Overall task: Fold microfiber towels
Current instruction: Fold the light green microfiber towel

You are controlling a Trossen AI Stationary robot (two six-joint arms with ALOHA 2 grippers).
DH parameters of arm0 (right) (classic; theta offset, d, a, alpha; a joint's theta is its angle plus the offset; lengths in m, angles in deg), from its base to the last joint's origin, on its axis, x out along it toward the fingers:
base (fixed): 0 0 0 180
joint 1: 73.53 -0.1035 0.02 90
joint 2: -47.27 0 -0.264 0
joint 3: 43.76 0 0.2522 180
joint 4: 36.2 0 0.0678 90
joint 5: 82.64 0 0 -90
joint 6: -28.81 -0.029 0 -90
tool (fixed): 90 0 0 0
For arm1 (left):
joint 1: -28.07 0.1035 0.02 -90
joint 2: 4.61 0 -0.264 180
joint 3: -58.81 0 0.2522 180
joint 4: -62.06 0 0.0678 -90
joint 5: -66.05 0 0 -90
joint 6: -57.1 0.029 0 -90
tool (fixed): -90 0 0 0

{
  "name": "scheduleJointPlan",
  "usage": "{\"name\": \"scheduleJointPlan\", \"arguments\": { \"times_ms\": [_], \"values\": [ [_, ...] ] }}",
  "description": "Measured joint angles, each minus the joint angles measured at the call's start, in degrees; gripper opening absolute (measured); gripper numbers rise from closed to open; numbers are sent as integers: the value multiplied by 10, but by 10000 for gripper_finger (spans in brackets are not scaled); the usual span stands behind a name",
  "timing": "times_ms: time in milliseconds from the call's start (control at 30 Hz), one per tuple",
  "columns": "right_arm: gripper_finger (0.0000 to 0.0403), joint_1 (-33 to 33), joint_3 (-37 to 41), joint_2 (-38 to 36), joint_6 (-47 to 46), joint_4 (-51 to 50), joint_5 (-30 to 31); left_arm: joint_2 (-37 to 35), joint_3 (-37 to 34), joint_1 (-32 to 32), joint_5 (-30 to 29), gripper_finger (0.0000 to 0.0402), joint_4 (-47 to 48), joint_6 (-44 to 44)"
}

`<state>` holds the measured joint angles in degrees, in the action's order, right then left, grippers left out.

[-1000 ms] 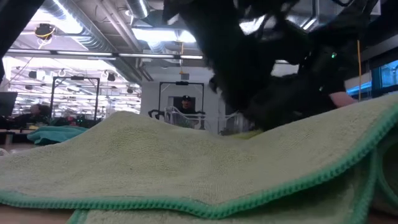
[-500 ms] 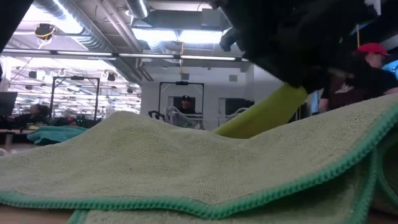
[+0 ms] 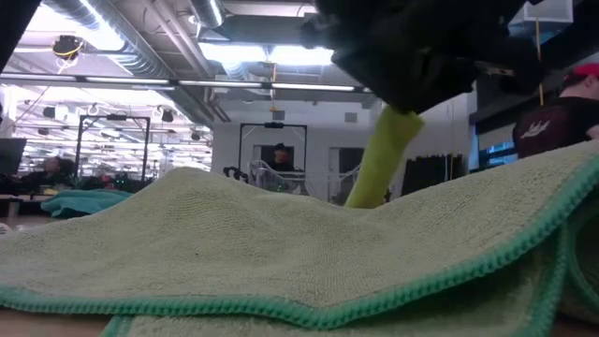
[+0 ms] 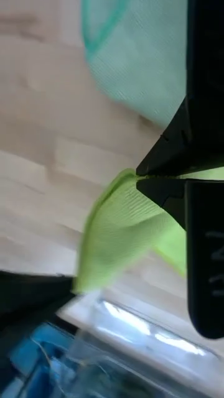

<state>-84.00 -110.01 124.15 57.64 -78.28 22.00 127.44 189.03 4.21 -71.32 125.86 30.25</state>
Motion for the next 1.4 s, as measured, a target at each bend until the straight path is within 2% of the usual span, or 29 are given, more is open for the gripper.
{"name": "scheduleJointPlan", "arguments": {
  "times_ms": [233,400,733,1200,1400],
  "values": [
    [0,10,0,6,3,29,-1,0,0,0,-13,0,55,-43],
    [0,13,0,42,31,50,-2,-5,0,-1,-16,0,87,-62],
    [0,35,0,64,76,144,4,-17,1,-11,-17,0,168,-124],
    [0,72,-1,108,124,231,-40,-17,1,-11,-12,0,286,-217],
    [0,94,-58,154,137,230,-62,-17,0,-15,-10,0,364,-263]
  ]
}}
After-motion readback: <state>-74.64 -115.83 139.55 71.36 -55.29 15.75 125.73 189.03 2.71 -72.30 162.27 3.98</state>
